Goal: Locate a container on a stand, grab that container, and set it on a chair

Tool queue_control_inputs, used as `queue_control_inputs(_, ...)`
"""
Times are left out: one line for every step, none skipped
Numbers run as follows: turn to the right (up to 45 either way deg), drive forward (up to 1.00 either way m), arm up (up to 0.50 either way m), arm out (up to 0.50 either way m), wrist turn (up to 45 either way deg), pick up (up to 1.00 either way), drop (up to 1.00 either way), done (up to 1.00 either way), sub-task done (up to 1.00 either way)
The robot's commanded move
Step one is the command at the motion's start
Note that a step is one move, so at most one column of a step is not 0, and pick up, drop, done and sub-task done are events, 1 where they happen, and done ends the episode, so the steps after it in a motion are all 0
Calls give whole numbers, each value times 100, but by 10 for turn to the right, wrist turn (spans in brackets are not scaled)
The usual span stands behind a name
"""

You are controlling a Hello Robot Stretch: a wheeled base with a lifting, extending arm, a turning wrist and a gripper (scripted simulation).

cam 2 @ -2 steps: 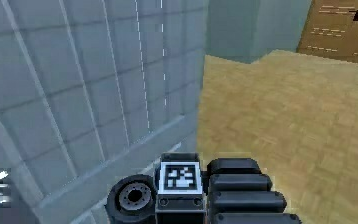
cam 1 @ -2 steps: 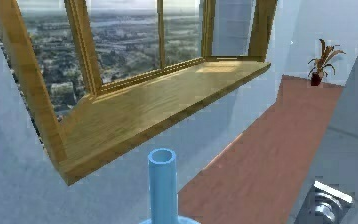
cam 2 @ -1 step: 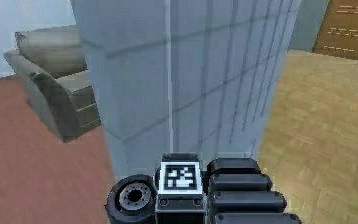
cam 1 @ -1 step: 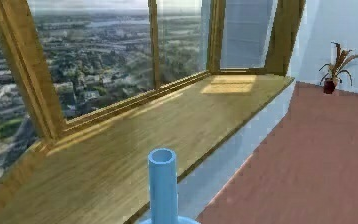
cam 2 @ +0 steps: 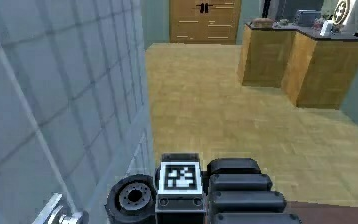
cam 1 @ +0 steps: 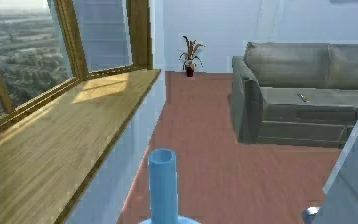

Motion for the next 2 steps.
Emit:
queue_control_inputs(0,30,0,0,0,0,0,0,0)
queue_control_inputs(60,0,0,0,0,0,0,0,0)
